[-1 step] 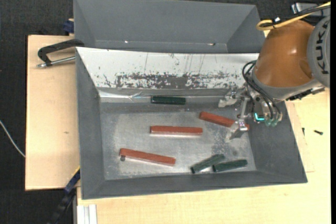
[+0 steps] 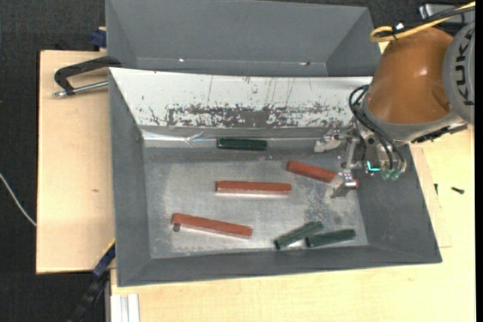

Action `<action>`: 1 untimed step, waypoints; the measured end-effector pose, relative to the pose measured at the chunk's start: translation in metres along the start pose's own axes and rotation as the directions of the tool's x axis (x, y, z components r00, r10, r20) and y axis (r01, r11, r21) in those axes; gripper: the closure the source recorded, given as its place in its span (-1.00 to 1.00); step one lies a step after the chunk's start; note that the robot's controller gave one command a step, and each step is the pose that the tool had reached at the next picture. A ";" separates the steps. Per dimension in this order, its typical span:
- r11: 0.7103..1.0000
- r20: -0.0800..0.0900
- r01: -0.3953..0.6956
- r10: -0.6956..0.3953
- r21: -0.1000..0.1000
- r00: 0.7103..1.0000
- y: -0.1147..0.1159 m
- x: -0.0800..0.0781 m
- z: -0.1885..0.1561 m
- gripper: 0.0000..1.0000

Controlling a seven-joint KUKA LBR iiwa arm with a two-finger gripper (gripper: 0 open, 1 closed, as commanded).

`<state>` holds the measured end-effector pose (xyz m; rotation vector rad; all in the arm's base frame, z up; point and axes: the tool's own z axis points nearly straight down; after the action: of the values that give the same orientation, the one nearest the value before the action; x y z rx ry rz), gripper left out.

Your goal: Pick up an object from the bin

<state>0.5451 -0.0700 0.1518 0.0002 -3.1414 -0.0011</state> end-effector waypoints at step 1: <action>0.999 0.007 -0.036 0.036 0.000 0.999 0.022 -0.025 0.073 1.00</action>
Offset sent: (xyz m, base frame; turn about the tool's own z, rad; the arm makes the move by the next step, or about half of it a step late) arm 0.0000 0.0000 0.0000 0.0000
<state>0.5702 -0.0484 0.0785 -0.0557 -3.1475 -0.0016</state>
